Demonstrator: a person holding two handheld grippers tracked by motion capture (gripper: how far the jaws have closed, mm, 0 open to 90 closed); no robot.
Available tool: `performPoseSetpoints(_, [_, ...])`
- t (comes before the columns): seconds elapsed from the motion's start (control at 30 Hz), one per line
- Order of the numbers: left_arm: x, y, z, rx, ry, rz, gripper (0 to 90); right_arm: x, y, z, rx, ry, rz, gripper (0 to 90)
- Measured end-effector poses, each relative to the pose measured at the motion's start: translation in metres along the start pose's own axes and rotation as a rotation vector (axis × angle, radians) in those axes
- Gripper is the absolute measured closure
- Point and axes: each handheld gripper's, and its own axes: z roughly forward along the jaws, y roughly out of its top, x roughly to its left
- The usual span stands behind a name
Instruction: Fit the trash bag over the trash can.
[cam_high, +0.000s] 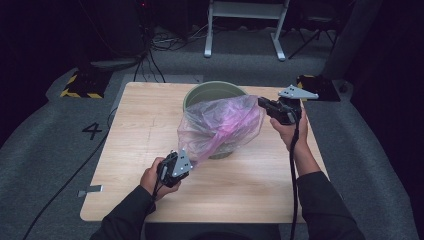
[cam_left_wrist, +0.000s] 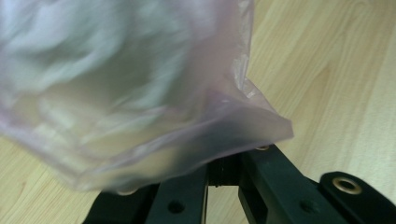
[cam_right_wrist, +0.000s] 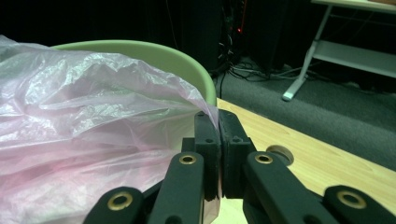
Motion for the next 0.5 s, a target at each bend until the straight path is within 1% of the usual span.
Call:
performPoseSetpoints(0.03, [0.000,0.000,0.000,0.000,0.000,0.000,89.9,0.000,0.000,0.000,0.000,0.000,0.000,88.0])
performPoseSetpoints(0.07, [0.003,-0.004,-0.005,-0.027,0.025,-0.028,79.2,-0.001,0.000,0.001,-0.012,0.010,0.001,88.0])
performPoseSetpoints(0.1, [0.004,-0.005,-0.007,-0.034,0.027,-0.036,65.5,-0.001,0.000,0.002,-0.014,0.013,0.000,87.6])
performPoseSetpoints(0.13, [0.004,-0.008,-0.013,-0.052,0.021,-0.054,55.0,-0.001,0.000,0.002,-0.020,0.018,-0.002,87.2])
performPoseSetpoints(0.17, [0.004,-0.010,-0.018,-0.066,0.024,-0.062,45.0,-0.001,0.000,0.002,-0.026,0.026,0.002,87.1])
performPoseSetpoints(0.2, [0.004,-0.012,-0.022,-0.078,0.018,-0.073,36.9,-0.001,0.000,0.002,-0.031,0.029,0.000,86.7])
performPoseSetpoints(0.23, [0.003,-0.014,-0.030,-0.097,0.006,-0.075,29.1,-0.001,0.000,0.001,-0.036,0.030,-0.004,86.6])
performPoseSetpoints(0.27, [0.003,-0.015,-0.036,-0.115,0.000,-0.080,25.5,0.000,0.001,0.000,-0.042,0.030,-0.007,86.6])
performPoseSetpoints(0.3, [0.003,-0.015,-0.036,-0.115,0.000,-0.080,24.0,0.000,0.001,0.000,-0.046,0.031,-0.011,86.3])
performPoseSetpoints(0.33, [0.003,-0.016,-0.054,-0.173,-0.014,-0.094,21.9,0.001,0.002,-0.001,-0.057,0.031,-0.017,86.3])
performPoseSetpoints(0.37, [0.003,-0.016,-0.054,-0.173,-0.014,-0.094,20.6,0.001,0.002,-0.001,-0.057,0.031,-0.017,86.3])
performPoseSetpoints(0.43, [0.006,-0.015,-0.071,-0.233,-0.023,-0.115,20.5,0.003,0.004,-0.003,-0.068,0.038,-0.039,85.2])
performPoseSetpoints(0.47, [0.010,-0.013,-0.080,-0.266,-0.007,-0.128,20.6,0.004,0.005,-0.003,-0.070,0.038,-0.042,85.1])
performPoseSetpoints(0.5, [0.010,-0.013,-0.080,-0.266,-0.007,-0.128,21.1,0.004,0.005,-0.003,-0.071,0.041,-0.044,84.9])
